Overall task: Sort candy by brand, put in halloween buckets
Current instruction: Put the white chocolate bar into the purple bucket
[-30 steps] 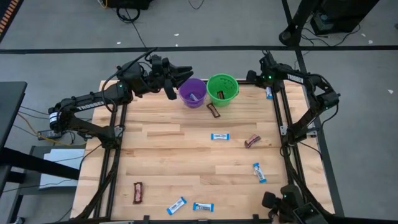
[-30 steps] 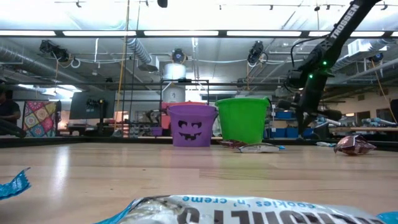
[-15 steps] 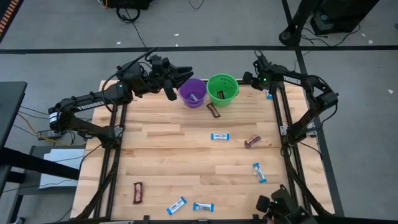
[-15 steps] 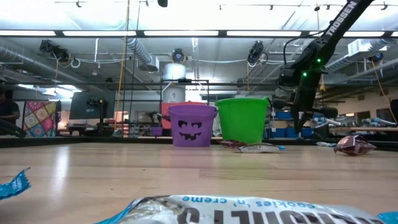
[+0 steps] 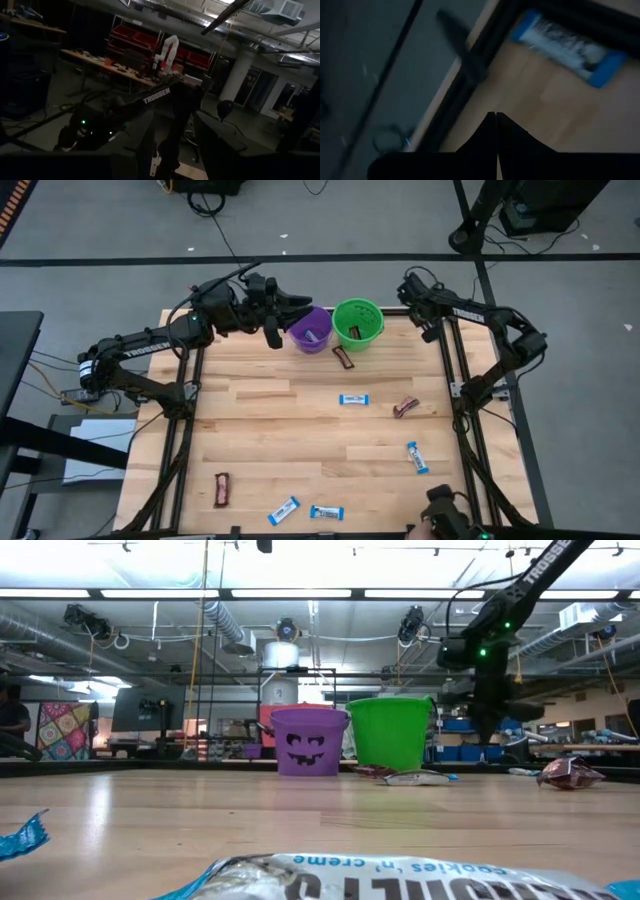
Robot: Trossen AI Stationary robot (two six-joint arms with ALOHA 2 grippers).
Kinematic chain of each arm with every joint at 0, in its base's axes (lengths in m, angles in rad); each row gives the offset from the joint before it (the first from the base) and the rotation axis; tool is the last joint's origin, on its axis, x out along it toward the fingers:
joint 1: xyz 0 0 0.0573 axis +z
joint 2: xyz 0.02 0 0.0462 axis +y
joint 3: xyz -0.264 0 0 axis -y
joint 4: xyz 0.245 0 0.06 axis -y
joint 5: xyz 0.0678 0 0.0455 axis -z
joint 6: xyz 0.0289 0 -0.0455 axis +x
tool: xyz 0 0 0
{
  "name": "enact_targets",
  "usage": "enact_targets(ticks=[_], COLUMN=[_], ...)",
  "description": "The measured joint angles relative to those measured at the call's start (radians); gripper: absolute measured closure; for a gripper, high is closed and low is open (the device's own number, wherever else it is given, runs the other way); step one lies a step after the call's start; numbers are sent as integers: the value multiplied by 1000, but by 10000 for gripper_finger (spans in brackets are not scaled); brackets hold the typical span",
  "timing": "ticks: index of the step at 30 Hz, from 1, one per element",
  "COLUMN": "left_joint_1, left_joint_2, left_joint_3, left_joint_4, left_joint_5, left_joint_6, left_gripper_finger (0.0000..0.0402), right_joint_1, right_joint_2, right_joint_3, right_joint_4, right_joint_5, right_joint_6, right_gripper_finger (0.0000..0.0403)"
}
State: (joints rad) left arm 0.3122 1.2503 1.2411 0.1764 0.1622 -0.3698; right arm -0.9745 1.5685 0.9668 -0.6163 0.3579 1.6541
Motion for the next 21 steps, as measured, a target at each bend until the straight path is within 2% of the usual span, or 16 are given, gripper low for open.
enact_targets(ticks=[4,10,14,17,21], left_joint_1=[0,8,10,10,10], left_joint_2=[0,0,0,0,0], left_joint_3=[0,0,0,0,0], left_joint_4=[0,4,4,5,5], left_joint_5=[0,0,-11,-16,-19], left_joint_6=[0,-1,-1,-1,-2], left_gripper_finger=[260,260,260,260,260], right_joint_1=[0,0,0,-6,-14], right_joint_2=[-3,-7,-20,-31,-40], right_joint_3=[0,-61,-138,-181,-191], right_joint_4=[-92,-230,-194,-105,-74], right_joint_5=[41,57,41,57,64], right_joint_6=[194,356,371,366,411], right_gripper_finger=[397,397,396,396,396])
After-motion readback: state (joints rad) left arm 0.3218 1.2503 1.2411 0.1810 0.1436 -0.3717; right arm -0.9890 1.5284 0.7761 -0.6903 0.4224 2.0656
